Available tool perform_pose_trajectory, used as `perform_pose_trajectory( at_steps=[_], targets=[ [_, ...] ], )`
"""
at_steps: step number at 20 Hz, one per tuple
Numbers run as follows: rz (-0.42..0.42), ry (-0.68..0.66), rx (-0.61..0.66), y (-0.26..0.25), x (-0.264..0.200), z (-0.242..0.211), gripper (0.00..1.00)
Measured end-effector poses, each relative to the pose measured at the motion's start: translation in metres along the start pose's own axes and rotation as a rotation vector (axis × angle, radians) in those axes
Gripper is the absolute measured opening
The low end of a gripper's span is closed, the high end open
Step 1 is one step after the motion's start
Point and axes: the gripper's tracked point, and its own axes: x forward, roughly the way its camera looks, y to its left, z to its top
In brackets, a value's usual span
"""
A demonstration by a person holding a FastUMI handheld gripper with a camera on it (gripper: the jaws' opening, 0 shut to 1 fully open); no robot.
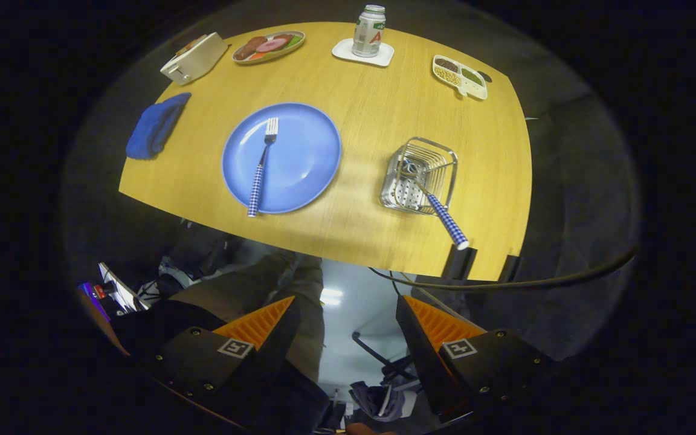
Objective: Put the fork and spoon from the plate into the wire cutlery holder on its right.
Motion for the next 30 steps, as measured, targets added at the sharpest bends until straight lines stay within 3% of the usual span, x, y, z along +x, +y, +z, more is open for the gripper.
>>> perform_pose_trajectory(
  at_steps=[5,14,24,30],
  targets=[
    [0.079,-0.128,0.028,0.044,0.009,0.007,0.98],
    [0.104,-0.303,0.037,0.085,0.019,0.058,0.98],
    [0.156,-0.31,0.048,0.126,0.056,0.091,0.99],
    [0.118,-0.326,0.048,0.133,0.068,0.111,0.98]
  ],
)
